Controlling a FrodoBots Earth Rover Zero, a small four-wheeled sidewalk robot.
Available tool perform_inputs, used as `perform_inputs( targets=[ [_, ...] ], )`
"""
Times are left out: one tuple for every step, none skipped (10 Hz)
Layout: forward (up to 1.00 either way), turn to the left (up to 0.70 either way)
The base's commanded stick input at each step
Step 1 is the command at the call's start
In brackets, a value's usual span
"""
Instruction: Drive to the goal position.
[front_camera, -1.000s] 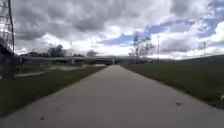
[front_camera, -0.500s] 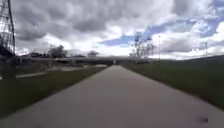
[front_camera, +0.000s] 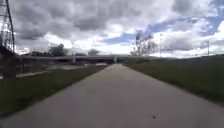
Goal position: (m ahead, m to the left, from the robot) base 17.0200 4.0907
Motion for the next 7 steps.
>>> perform_inputs(
  targets=[
    [1.0, -0.11],
    [1.0, 0.0],
    [1.0, 0.0],
    [1.0, 0.0],
    [1.0, 0.0],
    [1.0, 0.0],
    [1.0, 0.0]
  ],
)
